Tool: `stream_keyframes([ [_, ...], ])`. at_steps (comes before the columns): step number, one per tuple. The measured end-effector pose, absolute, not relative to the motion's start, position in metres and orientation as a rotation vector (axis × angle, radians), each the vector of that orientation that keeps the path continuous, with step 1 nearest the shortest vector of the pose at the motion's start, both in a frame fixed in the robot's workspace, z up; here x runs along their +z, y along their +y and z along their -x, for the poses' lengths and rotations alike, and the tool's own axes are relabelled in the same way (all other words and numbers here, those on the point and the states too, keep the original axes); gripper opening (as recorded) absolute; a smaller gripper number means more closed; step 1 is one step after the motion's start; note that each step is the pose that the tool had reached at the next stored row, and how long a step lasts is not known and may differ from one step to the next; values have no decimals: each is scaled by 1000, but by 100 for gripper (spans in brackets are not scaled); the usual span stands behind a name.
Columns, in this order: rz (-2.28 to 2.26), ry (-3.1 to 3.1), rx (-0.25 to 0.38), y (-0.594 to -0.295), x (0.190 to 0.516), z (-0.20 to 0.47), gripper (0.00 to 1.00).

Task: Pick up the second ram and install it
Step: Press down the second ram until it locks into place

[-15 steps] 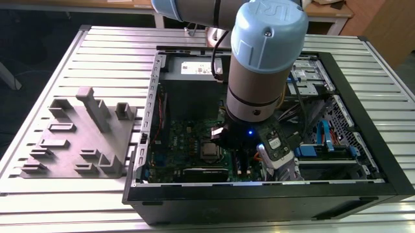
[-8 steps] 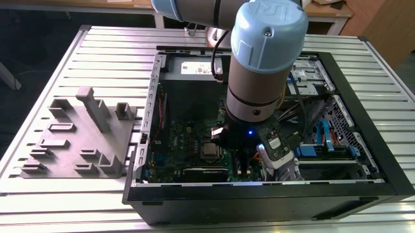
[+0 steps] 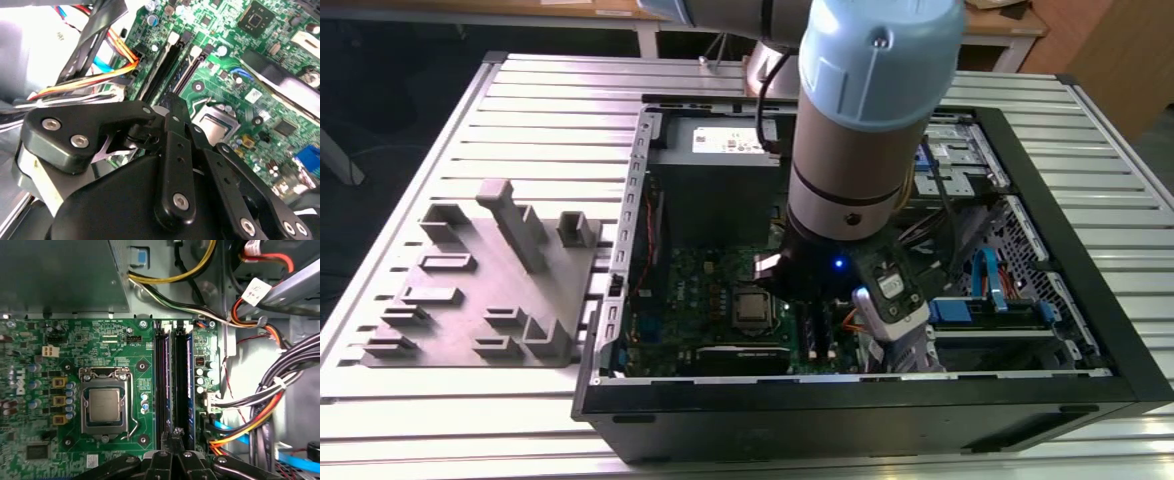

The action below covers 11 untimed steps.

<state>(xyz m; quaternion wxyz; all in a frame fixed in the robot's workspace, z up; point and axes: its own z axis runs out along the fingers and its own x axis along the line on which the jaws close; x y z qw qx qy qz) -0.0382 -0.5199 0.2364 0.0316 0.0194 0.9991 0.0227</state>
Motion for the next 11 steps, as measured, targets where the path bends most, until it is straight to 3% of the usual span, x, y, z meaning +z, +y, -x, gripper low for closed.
stream_keyframes([
  [11,-60,3077,80,-517,241,38,7],
])
